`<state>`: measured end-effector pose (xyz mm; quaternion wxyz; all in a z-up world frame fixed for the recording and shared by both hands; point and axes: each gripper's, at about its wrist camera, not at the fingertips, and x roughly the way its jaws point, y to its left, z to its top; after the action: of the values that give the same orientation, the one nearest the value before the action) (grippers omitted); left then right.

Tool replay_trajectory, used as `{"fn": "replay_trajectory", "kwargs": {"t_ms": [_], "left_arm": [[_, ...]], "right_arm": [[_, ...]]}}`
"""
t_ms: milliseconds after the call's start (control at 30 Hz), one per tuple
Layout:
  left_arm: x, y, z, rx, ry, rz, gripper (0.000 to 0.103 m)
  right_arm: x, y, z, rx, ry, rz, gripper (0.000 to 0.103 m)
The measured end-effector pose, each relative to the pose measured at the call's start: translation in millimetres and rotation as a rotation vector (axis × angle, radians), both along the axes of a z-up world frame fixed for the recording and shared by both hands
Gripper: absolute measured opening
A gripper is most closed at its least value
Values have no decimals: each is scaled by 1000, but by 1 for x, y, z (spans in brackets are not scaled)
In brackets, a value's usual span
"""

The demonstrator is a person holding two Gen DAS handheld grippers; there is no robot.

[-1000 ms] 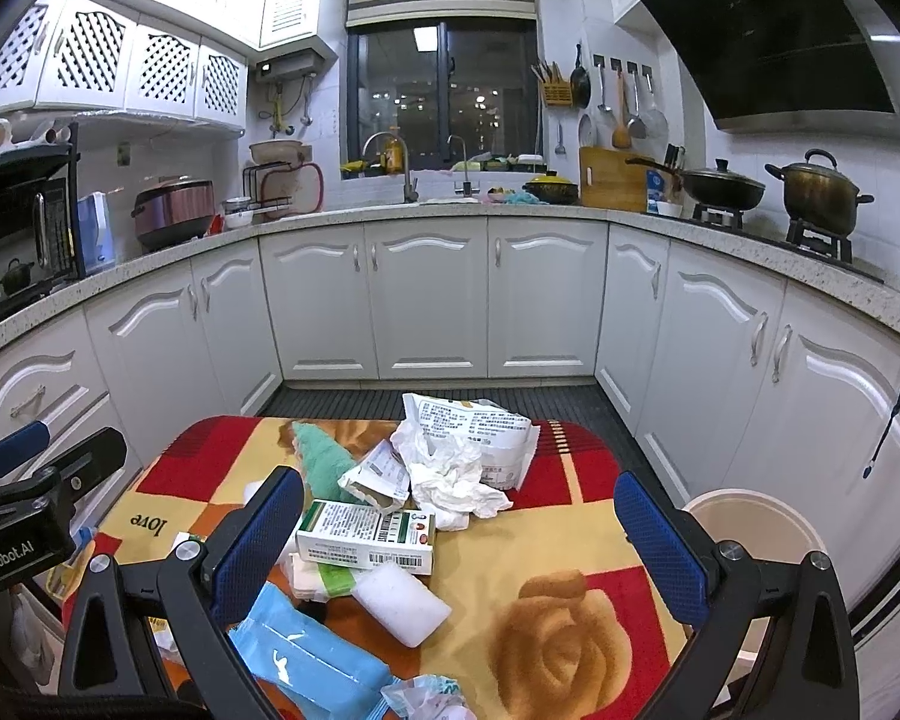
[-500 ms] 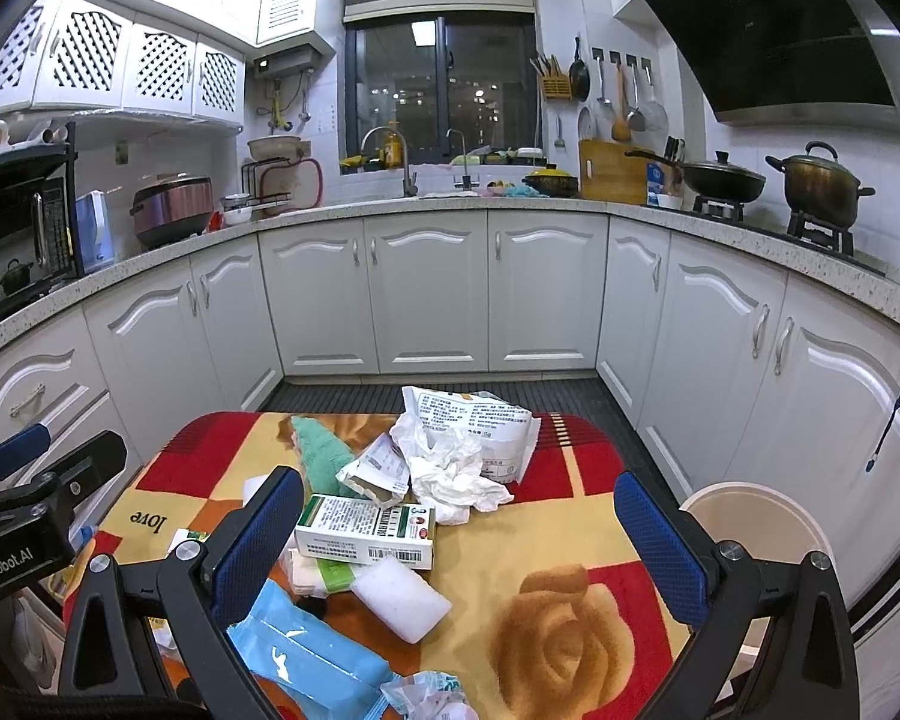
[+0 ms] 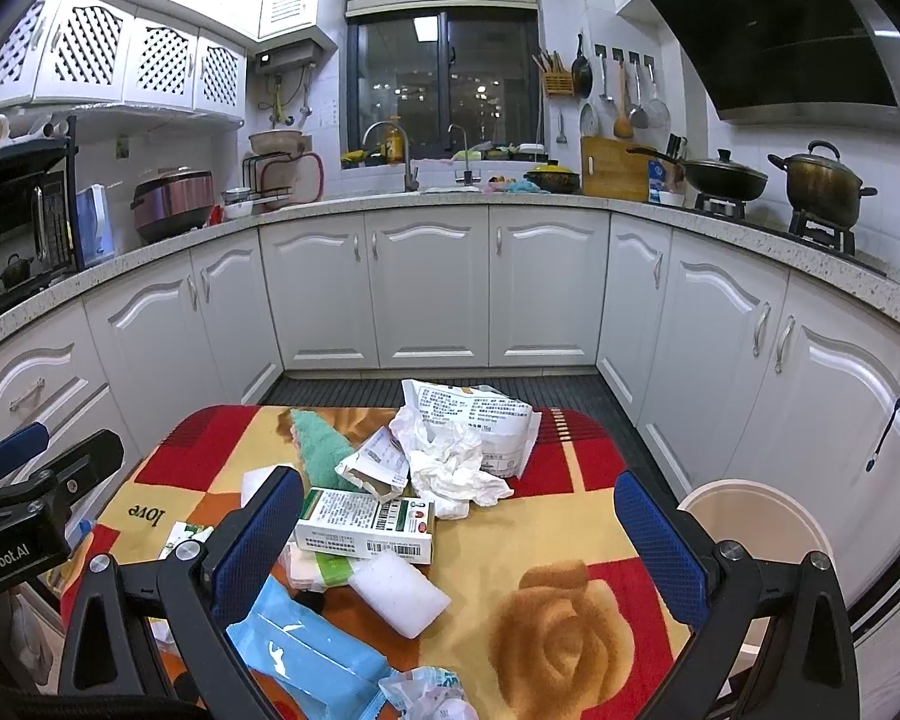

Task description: Collect trash

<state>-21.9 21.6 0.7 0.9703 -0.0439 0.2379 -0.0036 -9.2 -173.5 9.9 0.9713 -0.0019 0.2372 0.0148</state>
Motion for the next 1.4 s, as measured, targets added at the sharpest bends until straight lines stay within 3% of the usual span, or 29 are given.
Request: {"fn": "replay_trajectory", "kwargs": {"t_ms": [767,867,1167,1400], "left_arm": [[11,19,-15,-2,100,17,103],[11,31,-20,-14,143,-6,103],[19,61,-54,-161,349,-110,103],[43,47,-84,-115,451,-120,103]], "right_arm": [[7,-1,-8,7,65,55,103],[8,3,-15,20,111,125,103],[13,19,-57,133,284,392,103],[33,51,-94,46,385,520,103]]}}
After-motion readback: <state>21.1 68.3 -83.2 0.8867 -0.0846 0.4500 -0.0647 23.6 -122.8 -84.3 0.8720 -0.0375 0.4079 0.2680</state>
